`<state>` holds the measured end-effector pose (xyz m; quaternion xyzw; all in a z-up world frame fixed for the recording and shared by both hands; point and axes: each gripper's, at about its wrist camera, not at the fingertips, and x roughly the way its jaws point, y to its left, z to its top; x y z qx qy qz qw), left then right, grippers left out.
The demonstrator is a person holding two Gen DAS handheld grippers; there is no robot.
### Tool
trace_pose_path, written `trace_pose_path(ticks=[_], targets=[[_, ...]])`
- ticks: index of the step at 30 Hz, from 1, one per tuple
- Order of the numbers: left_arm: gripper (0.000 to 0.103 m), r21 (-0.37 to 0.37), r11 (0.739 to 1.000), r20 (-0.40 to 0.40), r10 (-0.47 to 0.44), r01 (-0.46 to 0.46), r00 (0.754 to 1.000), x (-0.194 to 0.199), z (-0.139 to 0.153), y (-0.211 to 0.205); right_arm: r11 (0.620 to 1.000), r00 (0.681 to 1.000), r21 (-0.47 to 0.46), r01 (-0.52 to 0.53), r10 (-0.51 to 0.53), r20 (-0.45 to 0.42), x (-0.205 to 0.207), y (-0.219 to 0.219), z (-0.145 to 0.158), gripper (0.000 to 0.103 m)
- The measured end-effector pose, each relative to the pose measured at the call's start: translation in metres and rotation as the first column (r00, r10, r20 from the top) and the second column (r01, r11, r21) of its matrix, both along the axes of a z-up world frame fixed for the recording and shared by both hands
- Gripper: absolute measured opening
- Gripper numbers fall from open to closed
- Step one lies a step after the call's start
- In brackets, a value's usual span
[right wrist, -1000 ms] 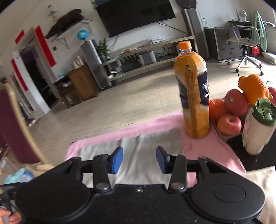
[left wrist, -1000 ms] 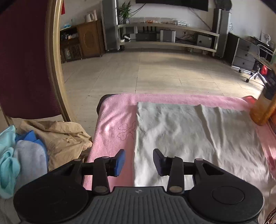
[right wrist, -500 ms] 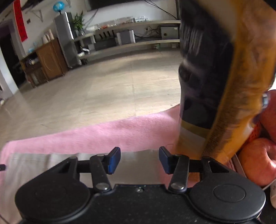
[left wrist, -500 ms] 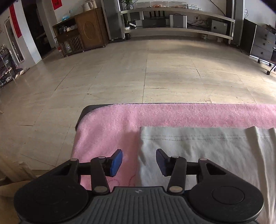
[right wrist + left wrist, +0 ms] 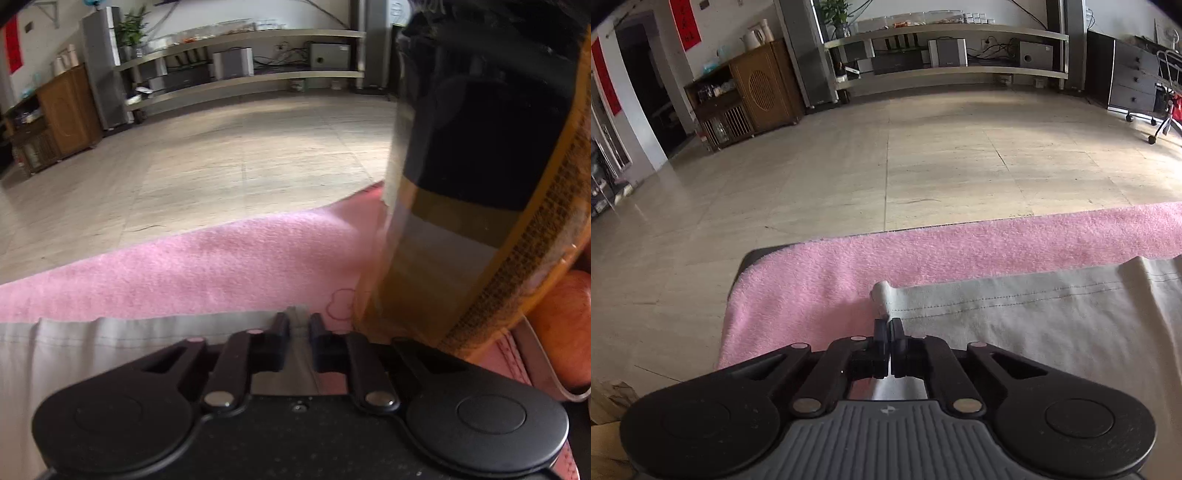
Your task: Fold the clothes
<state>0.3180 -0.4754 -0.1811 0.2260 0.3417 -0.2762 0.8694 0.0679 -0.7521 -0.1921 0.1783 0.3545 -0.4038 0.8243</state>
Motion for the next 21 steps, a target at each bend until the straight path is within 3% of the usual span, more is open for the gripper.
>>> trace_pose_path(ticks=[4,6,10,14,16,18,20,21], targets=[[0.001,-0.035,0.998,0.106,0.050,-0.047,0.993,-0.007,0.012,0.005,0.993,0.999,-0.112,-0.033,0.035,0.019,-0.001,0.011,0.017,0.007],[0.001,-0.010,0.998,0.188,0.068,-0.068,0.980,-0.010,0.016,0.004,0.981,0.999,-0.187,-0.043,0.048,0.023,0.001,0.021,0.027,0.007],[0.001,0.057,0.996,0.217,0.049,-0.063,0.975,-0.009,0.003,-0.006,0.965,0.996,-0.253,-0.069,0.053,-0.069,0.022,0.024,0.021,0.007],[0.003,0.127,0.987,0.201,0.073,-0.100,0.977,-0.007,-0.022,-0.015,0.970,0.985,-0.234,-0.057,0.016,-0.174,0.038,0.018,-0.003,0.008],[0.012,0.138,0.984,0.220,0.083,-0.115,0.972,-0.012,-0.018,-0.013,0.977,0.978,-0.206,-0.057,0.014,-0.208,0.038,0.017,-0.007,0.013],[0.015,0.102,0.987,0.177,0.103,-0.122,0.979,-0.016,0.001,0.002,0.980,0.981,-0.189,-0.058,0.021,-0.194,0.032,0.023,0.007,0.036],[0.017,0.068,0.989,0.161,0.119,-0.131,0.980,-0.024,0.026,0.022,0.985,0.986,-0.156,-0.079,0.054,-0.157,0.017,0.036,0.031,0.053],[0.020,0.062,0.990,0.160,0.113,-0.124,0.981,-0.032,0.039,0.034,0.985,0.988,-0.144,-0.091,0.071,-0.135,0.007,0.044,0.045,0.056]])
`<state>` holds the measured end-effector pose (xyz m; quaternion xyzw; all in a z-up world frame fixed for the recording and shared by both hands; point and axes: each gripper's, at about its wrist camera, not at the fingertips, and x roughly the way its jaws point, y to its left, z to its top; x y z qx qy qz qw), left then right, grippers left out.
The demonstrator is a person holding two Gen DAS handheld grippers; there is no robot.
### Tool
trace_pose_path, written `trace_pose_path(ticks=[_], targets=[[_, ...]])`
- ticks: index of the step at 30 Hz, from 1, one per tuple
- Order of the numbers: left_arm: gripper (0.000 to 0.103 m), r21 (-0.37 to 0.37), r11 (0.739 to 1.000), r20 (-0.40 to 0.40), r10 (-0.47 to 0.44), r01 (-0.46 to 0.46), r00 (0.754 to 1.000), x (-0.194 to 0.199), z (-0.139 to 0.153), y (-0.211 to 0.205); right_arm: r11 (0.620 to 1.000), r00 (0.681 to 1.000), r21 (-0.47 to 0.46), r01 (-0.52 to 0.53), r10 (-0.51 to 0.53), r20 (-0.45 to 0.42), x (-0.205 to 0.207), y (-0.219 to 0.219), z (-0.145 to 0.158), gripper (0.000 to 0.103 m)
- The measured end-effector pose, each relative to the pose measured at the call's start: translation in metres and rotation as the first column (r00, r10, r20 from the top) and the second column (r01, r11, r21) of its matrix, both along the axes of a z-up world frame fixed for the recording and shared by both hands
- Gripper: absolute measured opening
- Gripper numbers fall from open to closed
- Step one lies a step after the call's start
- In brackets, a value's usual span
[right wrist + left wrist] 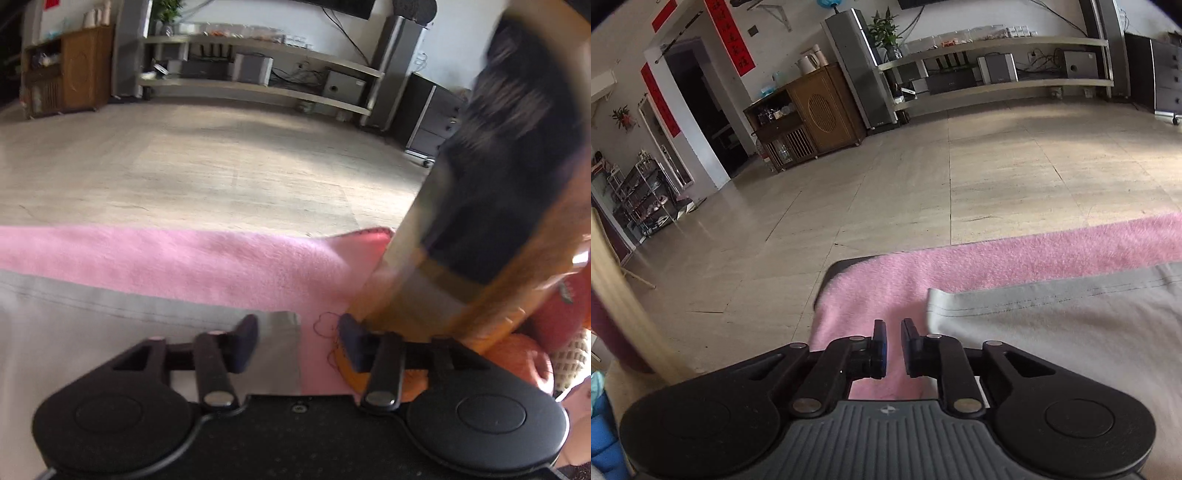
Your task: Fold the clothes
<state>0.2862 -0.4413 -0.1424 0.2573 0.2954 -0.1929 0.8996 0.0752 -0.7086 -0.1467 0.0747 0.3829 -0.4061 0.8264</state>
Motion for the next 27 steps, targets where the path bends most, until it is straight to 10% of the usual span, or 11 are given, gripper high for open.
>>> trace_pose_path(ticks=[9,14,17,27], targets=[[0.025,0.040,0.989,-0.086,-0.137,0.140,0.987,-0.128,0.067,0.113,0.970,0.957,0.199,-0.140,0.080,0.280,-0.141,0.089,0.128,0.067],[0.021,-0.116,0.979,-0.201,-0.188,0.167,0.962,-0.164,0.032,0.138,0.940,0.924,0.308,-0.146,0.019,0.383,-0.199,0.104,0.103,0.071],[0.003,-0.191,0.975,-0.233,-0.160,0.116,0.959,-0.159,0.002,0.131,0.903,0.900,0.415,-0.111,-0.085,0.427,-0.204,0.086,0.057,0.005],[0.007,-0.111,0.993,-0.208,-0.063,0.041,0.976,-0.119,-0.043,0.112,0.711,0.894,0.681,-0.177,-0.173,0.413,-0.169,0.051,-0.061,0.000]])
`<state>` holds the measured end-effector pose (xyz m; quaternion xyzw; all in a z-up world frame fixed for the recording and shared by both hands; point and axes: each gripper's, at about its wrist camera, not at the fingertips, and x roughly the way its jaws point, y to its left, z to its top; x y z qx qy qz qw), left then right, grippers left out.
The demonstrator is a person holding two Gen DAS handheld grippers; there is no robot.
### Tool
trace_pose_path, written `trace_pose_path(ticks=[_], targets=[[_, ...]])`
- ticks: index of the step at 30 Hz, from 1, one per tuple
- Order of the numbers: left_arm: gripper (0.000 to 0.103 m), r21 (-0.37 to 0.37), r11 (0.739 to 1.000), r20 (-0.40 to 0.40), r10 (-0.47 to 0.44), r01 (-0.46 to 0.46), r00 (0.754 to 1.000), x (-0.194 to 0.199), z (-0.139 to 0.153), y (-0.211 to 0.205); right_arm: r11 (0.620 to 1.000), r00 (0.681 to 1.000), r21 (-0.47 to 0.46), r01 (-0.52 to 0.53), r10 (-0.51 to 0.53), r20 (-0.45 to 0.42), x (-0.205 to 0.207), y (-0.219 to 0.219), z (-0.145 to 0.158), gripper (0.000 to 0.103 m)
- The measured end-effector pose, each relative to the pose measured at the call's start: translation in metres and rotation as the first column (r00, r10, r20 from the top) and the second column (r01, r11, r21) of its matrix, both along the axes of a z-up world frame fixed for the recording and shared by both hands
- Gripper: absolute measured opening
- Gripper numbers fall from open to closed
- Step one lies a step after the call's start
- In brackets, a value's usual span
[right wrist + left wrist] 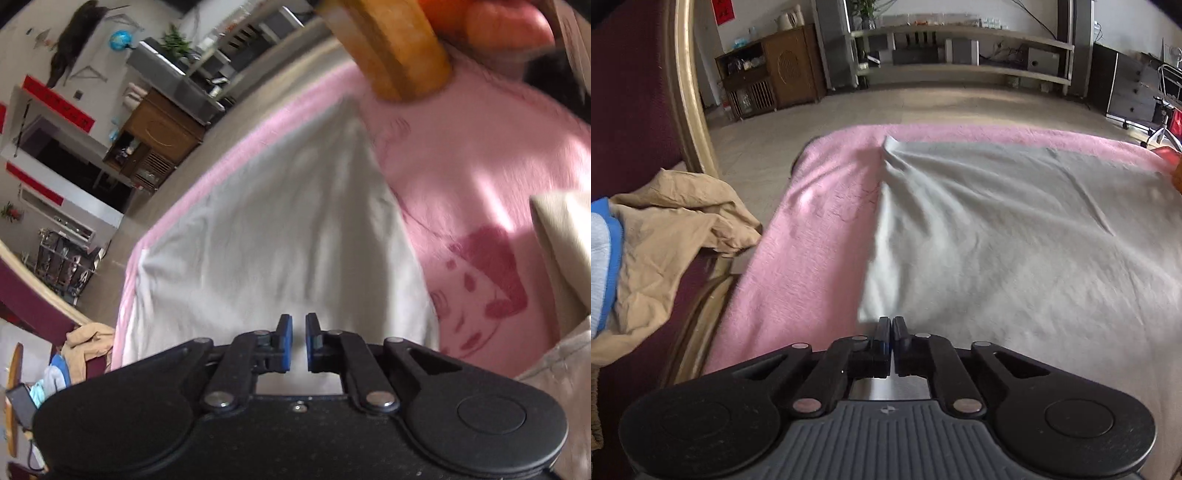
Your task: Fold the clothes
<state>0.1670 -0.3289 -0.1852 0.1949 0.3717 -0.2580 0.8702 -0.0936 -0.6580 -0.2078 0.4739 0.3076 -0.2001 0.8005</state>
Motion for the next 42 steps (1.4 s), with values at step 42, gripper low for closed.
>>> trace_pose_path(ticks=[42], targets=[[0.020,0.026,0.998,-0.072,0.054,-0.053,0.996,-0.115,0.038,0.115,0.963,0.962,0.044,0.265,-0.267,0.054,-0.175,0.091,0.053,0.024]])
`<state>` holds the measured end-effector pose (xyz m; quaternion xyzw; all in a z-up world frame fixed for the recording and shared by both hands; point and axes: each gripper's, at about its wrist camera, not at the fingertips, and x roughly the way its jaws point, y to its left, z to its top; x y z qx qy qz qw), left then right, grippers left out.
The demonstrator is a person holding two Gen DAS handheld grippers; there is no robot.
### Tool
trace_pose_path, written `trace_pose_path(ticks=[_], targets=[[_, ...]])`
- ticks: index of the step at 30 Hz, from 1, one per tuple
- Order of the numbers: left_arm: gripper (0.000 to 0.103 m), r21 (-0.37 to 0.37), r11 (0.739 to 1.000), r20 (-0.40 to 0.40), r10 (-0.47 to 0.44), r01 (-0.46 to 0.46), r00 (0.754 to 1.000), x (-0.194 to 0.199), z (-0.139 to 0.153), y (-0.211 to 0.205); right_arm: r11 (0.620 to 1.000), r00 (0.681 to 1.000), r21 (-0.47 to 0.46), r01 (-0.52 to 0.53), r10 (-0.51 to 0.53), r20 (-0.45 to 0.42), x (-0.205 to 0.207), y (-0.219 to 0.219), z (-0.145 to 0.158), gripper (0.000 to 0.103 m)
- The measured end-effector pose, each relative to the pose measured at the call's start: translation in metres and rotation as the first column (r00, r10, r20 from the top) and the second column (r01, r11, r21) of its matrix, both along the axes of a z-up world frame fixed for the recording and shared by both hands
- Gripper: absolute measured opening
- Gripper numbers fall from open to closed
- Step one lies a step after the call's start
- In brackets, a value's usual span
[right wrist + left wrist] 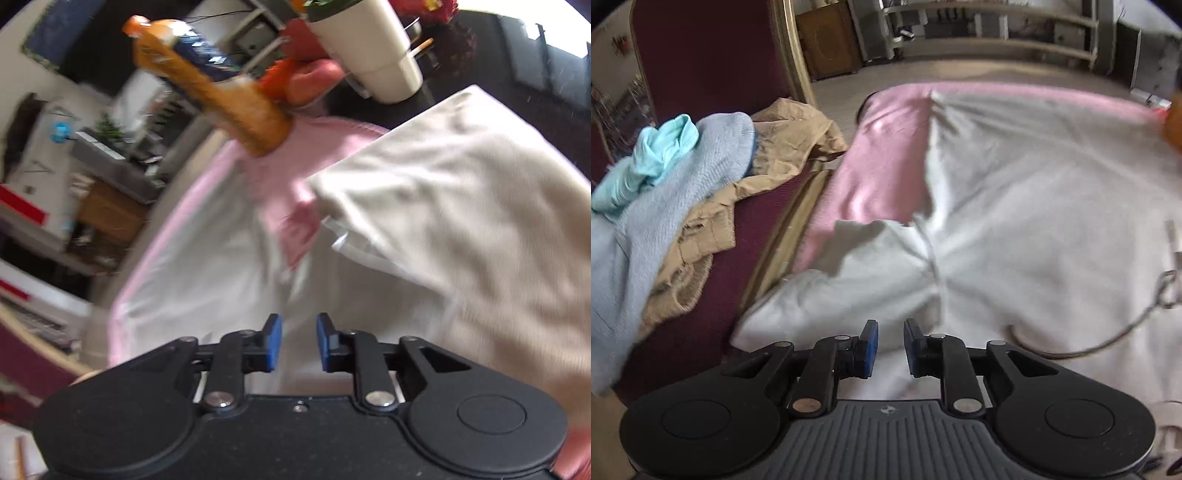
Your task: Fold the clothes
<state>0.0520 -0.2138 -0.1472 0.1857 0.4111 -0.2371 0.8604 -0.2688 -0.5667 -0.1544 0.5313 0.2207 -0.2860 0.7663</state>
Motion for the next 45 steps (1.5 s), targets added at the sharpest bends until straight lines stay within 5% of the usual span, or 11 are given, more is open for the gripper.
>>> trace_pose_path(ticks=[4,7,12,14,16,22,28,31,38,43,45], targets=[[0.020,-0.135,0.979,-0.066,-0.162,0.152,0.984,-0.044,0.007,0.004,0.979,0.975,0.138,-0.149,0.122,0.188,-0.002,0.040,-0.007,0.025],[0.024,-0.074,0.963,-0.055,-0.262,0.258,0.963,-0.070,-0.014,-0.026,0.968,0.969,0.090,-0.234,0.225,0.100,0.026,0.056,-0.020,0.024],[0.024,0.000,0.962,-0.004,-0.274,0.274,0.962,-0.075,-0.040,-0.043,0.944,0.943,-0.005,-0.330,0.330,0.043,0.061,0.062,-0.034,0.021],[0.023,0.012,0.960,0.008,-0.280,0.280,0.960,-0.077,-0.041,-0.043,0.948,0.948,0.002,-0.318,0.318,-0.014,0.064,0.060,-0.041,0.021],[0.024,0.059,0.956,0.015,-0.289,0.288,0.957,-0.082,-0.041,-0.038,0.959,0.958,0.038,-0.280,0.282,-0.062,0.056,0.057,-0.050,0.000],[0.024,0.221,0.944,0.034,-0.257,0.243,0.966,-0.105,-0.039,-0.008,0.987,0.949,-0.066,-0.149,0.124,-0.290,0.003,0.063,-0.028,0.002],[0.023,0.008,0.970,0.061,-0.243,0.243,0.968,-0.111,-0.013,0.009,0.961,0.959,-0.111,-0.253,0.235,-0.156,-0.002,0.088,-0.014,0.017],[0.025,-0.015,0.959,0.036,-0.282,0.283,0.959,-0.112,-0.020,-0.004,0.915,0.925,-0.147,-0.377,0.364,-0.106,0.023,0.106,-0.010,0.017],[0.021,0.088,0.942,-0.066,-0.318,0.323,0.946,-0.123,-0.030,-0.003,0.822,0.814,-0.084,-0.563,0.534,-0.227,0.054,0.144,-0.021,0.016],[0.026,-0.058,0.954,-0.054,-0.296,0.293,0.954,-0.113,-0.006,0.008,0.895,0.894,-0.067,-0.441,0.432,-0.120,0.011,0.120,0.001,0.020],[0.029,-0.094,0.959,-0.056,-0.273,0.267,0.960,-0.103,0.003,0.000,0.956,0.960,-0.092,-0.279,0.276,-0.039,-0.014,0.091,0.017,0.041]])
